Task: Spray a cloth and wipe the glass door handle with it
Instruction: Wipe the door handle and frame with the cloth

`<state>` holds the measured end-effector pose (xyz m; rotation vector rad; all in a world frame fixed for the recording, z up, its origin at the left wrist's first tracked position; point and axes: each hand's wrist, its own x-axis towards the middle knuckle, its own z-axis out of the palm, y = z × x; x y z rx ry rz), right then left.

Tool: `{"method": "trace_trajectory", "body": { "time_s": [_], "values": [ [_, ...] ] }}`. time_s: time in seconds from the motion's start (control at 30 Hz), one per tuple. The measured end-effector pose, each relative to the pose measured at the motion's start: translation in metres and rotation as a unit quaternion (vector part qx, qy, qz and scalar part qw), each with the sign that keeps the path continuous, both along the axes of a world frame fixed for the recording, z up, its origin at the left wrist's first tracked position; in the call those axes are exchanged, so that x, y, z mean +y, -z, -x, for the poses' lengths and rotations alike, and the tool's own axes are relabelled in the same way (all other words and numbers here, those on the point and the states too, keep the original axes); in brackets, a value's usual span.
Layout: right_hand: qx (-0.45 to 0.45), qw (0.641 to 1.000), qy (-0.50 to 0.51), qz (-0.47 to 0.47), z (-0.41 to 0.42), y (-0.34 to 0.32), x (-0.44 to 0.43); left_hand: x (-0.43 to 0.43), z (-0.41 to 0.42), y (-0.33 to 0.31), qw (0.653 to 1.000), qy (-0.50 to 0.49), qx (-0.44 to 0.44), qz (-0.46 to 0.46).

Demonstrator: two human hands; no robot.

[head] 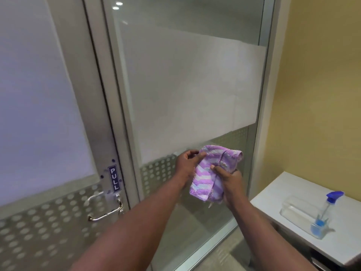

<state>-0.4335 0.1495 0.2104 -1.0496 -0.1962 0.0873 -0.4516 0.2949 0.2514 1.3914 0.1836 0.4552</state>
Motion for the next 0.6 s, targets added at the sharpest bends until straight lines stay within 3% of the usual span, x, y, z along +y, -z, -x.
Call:
{"method": "trace_trajectory", "body": {
  "time_s": [0.13, 0.37, 0.6],
  "values": [
    [0.014, 0.999, -0.026, 0.015, 0.049, 0.013, 0.043, 0.056, 0.059, 0.008, 0.997, -0.075, 0.030, -0.002],
    [-0.001, 0.993, -0.079, 0.093, 0.097, 0.024, 0.109, 0.151, 0.135, 0.011, 0.974, -0.204, 0.032, -0.096],
    [-0.095, 0.968, -0.096, 0.213, 0.099, 0.025, 0.176, 0.212, 0.183, -0.004, 0.877, -0.331, 0.088, -0.337]
  ]
}}
